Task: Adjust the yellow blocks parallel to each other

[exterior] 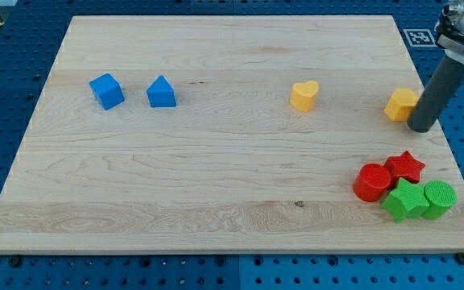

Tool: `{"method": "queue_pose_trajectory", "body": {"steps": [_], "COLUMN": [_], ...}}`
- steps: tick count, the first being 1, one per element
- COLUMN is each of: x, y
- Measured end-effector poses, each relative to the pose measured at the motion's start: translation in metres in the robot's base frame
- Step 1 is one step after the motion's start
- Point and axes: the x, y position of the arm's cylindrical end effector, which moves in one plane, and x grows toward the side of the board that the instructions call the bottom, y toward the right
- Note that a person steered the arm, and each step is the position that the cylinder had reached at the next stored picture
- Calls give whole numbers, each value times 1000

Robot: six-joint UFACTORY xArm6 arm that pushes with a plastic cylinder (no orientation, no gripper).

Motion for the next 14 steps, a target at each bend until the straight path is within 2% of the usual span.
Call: {"method": "queue_pose_trajectory", "body": {"steps": [3, 9, 10, 12, 13, 14], "x": [0, -13, -5, -4, -23, -33], "y": [-28, -26, -55, -176, -204, -204]}}
